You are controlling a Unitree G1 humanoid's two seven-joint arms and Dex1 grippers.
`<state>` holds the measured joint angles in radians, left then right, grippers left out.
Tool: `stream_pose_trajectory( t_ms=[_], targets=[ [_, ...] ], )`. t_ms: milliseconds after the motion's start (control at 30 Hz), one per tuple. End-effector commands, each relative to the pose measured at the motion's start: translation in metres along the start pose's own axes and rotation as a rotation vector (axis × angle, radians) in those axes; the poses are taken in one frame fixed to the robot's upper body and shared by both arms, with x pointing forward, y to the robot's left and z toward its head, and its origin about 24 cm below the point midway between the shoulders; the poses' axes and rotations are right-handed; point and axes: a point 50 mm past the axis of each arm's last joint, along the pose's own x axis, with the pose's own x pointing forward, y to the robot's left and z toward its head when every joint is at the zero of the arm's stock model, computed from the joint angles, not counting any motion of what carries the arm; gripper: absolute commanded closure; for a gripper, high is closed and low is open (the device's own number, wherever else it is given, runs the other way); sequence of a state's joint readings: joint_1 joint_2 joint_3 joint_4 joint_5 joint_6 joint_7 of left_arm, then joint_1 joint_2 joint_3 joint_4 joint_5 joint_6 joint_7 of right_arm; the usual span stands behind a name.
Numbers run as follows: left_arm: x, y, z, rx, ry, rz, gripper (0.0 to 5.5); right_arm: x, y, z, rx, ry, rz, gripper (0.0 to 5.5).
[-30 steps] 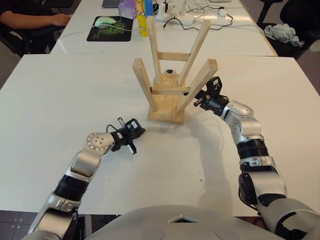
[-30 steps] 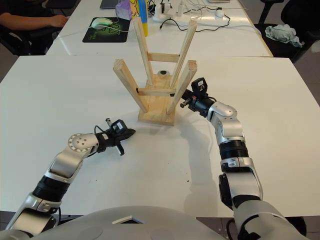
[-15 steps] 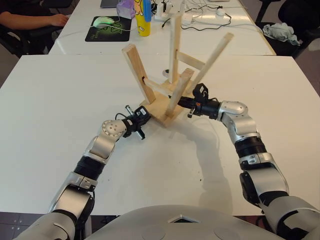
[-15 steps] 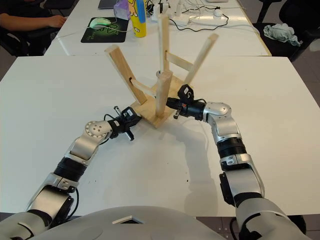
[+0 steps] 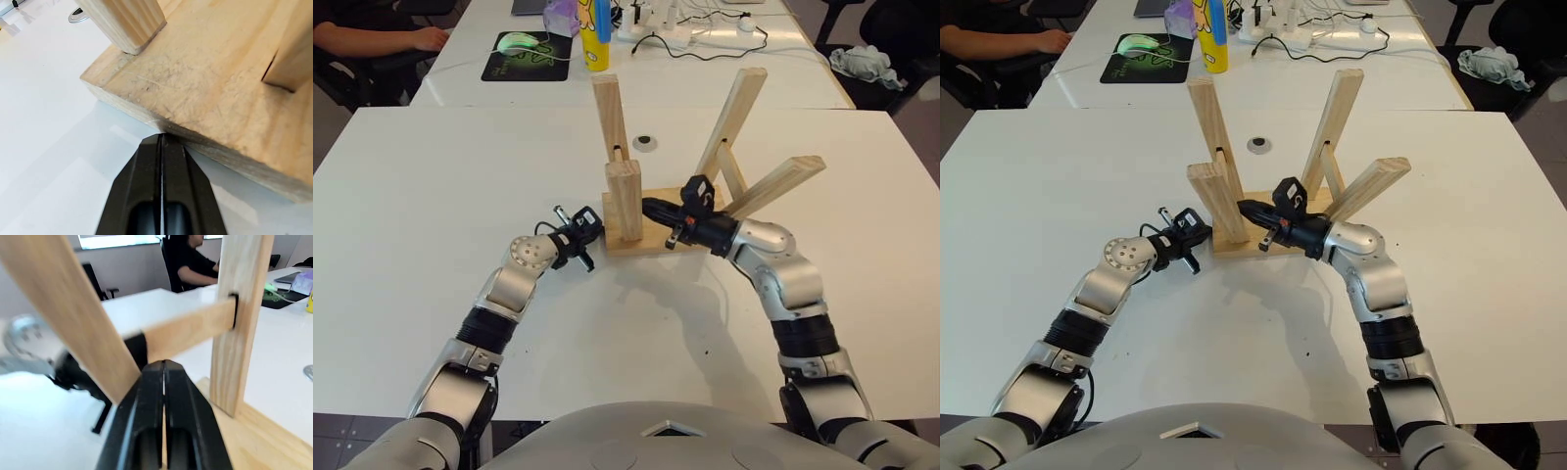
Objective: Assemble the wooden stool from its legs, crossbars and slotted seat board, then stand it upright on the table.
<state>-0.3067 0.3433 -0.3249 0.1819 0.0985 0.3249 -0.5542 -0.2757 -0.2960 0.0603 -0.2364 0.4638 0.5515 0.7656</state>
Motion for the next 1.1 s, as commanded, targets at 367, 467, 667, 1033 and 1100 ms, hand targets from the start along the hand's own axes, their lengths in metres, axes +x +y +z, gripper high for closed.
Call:
stream_pose_trajectory(
  t_ms=[367,467,667,1033,1100],
  targets=[
    [-0.056,0.012,-0.064,-0.143,0.089,0.141,5.50,-0.180,-0.004,0.271,-0.001,-0.861,0.102,5.20],
    [-0.062,0.013,-0.071,-0.152,0.104,0.152,5.50,-0.220,-0.036,0.284,-0.014,-1.003,-0.242,5.17],
    [-0.060,0.009,-0.061,-0.148,0.062,0.146,5.50,-0.194,-0.115,0.141,-0.261,0.073,-0.761,5.17],
    [-0.043,-0.012,-0.033,-0.142,0.005,0.072,5.50,-0.136,-0.080,-0.059,-0.158,0.576,-0.482,5.17],
    [-0.038,-0.015,-0.029,-0.140,0.002,0.058,5.50,-0.129,-0.071,-0.074,-0.144,0.587,-0.458,5.17]
  ],
)
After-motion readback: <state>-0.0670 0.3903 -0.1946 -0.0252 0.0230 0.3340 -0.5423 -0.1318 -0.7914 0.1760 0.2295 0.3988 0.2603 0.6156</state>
